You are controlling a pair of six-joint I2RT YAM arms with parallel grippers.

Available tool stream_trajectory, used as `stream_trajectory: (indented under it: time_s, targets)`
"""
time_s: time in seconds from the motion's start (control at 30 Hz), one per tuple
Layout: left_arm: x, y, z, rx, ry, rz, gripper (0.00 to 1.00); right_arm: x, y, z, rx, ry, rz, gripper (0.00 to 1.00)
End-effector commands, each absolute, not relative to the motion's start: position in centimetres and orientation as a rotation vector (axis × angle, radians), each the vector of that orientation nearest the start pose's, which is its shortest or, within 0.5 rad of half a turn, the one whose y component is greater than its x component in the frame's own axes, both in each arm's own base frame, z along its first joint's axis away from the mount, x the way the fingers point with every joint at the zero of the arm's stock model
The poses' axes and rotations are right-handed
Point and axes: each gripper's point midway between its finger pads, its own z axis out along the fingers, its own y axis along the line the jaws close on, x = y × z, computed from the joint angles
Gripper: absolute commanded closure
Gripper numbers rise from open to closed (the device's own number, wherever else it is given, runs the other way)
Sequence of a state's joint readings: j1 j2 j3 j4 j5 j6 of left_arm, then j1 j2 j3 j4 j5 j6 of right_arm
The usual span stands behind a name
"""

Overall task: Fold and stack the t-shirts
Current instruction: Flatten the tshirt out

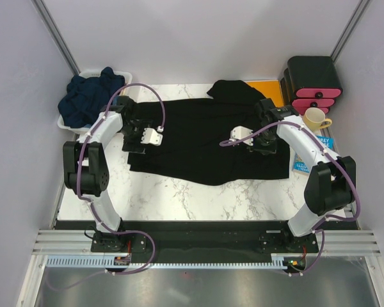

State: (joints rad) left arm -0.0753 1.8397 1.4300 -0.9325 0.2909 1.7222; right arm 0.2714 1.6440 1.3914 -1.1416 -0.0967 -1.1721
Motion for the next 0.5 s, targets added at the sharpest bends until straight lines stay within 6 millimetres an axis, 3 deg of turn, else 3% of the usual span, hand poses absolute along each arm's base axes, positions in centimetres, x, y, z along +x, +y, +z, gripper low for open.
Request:
stream_trajectory:
  time_s: [0.0,0.27,0.47]
  targets:
    - [39.2,-3.8,7.3,-2.781,-2.060,0.184,0.03,32.6,7.1,13.4,-1.924,2.173,-0.014,1.00]
    - [39.5,-3.0,6.1,-2.706,-2.049,0.267,0.07,33.0,7.4,13.4,-1.927,2.168,-0.025,1.00]
    - [39.4,-2.5,5.4,-2.673,-2.025,0.265,0.18,33.3,7.3,13.6,-1.920,2.169,-0.043,1.00]
